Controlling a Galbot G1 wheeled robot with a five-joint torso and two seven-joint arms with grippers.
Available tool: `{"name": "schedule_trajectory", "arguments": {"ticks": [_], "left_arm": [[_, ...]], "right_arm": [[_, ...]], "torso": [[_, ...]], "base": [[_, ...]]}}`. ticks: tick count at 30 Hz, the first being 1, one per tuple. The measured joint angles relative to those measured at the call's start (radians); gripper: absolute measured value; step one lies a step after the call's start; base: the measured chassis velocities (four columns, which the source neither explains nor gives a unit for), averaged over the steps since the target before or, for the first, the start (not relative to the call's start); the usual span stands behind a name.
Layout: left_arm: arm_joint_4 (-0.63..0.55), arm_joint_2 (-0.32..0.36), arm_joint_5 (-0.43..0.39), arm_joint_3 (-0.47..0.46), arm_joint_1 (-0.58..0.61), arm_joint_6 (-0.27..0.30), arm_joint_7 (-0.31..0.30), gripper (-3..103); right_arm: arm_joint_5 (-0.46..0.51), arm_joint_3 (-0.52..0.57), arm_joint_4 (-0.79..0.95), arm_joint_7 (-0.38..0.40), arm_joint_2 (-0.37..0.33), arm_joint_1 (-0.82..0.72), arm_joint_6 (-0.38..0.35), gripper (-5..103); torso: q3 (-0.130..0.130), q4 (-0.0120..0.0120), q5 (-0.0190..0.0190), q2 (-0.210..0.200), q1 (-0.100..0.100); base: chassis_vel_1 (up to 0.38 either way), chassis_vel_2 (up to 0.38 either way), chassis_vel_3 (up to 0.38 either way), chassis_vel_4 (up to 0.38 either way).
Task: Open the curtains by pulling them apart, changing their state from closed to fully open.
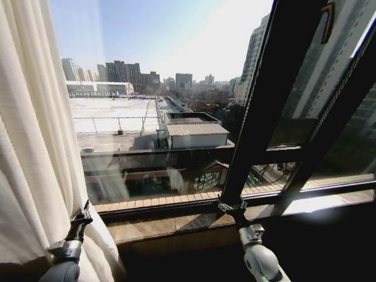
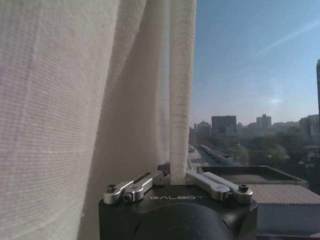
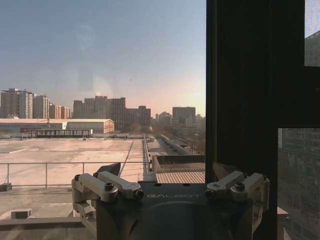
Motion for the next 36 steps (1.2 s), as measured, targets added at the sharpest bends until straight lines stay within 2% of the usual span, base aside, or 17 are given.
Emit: {"name": "schedule_trajectory", "arguments": {"ticks": [10, 21, 25, 30, 34, 35, 36], "left_arm": [[0.004, 0.002, -0.002, -0.027, 0.019, -0.017, 0.002, 0], [0.016, 0.006, -0.004, -0.039, 0.016, -0.02, 0.003, 0], [0.035, 0.01, -0.016, -0.064, 0.003, -0.021, 0.003, 0], [0.116, 0.037, -0.068, -0.151, -0.036, -0.022, 0.003, 0], [0.236, 0.1, -0.097, -0.232, -0.083, -0.023, 0.002, 0], [0.236, 0.1, -0.097, -0.232, -0.083, -0.023, 0.002, 0], [0.306, 0.14, -0.112, -0.254, -0.11, -0.025, 0.001, 0]], "right_arm": [[0.0, 0.0, 0.0, 0.0, 0.0, 0.0, 0.0, 100], [0.0, 0.0, 0.0, 0.0, 0.0, 0.0, 0.0, 100], [0.0, 0.0, 0.0, 0.0, 0.0, 0.0, 0.0, 100], [0.0, 0.0, 0.0, 0.0, 0.0, 0.0, 0.0, 100], [0.0, 0.0, 0.0, 0.0, 0.0, 0.0, 0.0, 100], [0.0, 0.0, 0.0, 0.0, 0.0, 0.0, 0.0, 100], [0.0, 0.0, 0.0, 0.0, 0.0, 0.0, 0.0, 100]], "torso": [[0.0, 0.0002, -0.0015, 0.0, 0.0], [0.0, -0.0001, -0.0005, 0.0, 0.0], [0.0, 0.0001, -0.0012, 0.0, 0.0], [0.0, 0.0, -0.0009, 0.0, 0.0], [0.0, 0.0001, -0.0008, 0.0, 0.0], [0.0, 0.0001, -0.0008, 0.0, 0.0], [0.0, 0.0, -0.0006, 0.0, 0.0]], "base": [[-0.034, -0.023, 0.029, 0.026], [0.06, 0.004, -0.061, -0.011], [0.079, 0.036, -0.074, -0.033], [0.028, 0.015, -0.036, -0.009], [0.0, 0.0, 0.0, 0.0], [0.0, 0.0, 0.0, 0.0], [0.0, 0.0, 0.0, 0.0]]}}
